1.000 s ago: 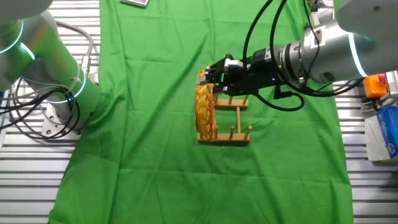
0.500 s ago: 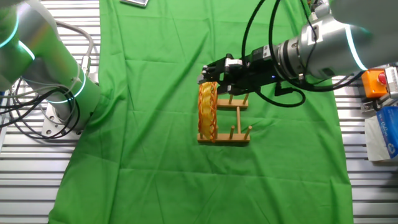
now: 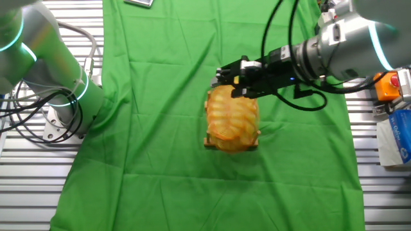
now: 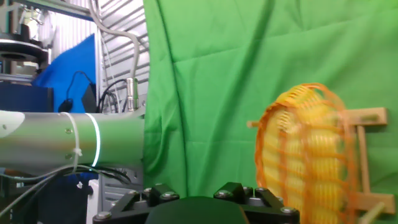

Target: Put the dish on the dish rack

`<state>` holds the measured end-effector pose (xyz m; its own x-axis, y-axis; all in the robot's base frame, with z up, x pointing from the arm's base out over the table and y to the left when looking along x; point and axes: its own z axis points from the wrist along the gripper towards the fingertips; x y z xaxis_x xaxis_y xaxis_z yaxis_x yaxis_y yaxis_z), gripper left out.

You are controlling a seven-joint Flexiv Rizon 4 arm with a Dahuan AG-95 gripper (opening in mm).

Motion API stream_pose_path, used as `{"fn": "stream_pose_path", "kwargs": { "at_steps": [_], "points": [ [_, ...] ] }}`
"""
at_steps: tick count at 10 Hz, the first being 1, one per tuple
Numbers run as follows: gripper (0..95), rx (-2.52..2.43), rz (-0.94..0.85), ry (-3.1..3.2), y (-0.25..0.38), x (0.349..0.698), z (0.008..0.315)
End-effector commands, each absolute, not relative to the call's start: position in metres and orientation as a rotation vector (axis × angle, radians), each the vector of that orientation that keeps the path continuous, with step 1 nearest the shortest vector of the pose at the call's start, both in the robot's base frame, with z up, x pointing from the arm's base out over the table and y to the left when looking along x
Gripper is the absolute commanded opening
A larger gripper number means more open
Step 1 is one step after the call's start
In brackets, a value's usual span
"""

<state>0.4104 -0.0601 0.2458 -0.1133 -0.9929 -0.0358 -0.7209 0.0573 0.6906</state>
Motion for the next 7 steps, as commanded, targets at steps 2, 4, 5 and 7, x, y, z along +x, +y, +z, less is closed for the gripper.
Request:
{"fn": "stream_pose_path", "kwargs": {
  "at_steps": [2,4,5,7],
  "points": [
    [76.0,1.673,-0.758,-1.94,-0.0598,0.4071,0.2497],
    [76.0,1.637,-0.715,-2.005,-0.0587,0.4062,0.2556],
    [57.0,1.655,-0.711,-2.011,-0.0581,0.4062,0.2552],
    [57.0,1.682,-0.712,-2.001,-0.0583,0.4071,0.2514]
  ]
}}
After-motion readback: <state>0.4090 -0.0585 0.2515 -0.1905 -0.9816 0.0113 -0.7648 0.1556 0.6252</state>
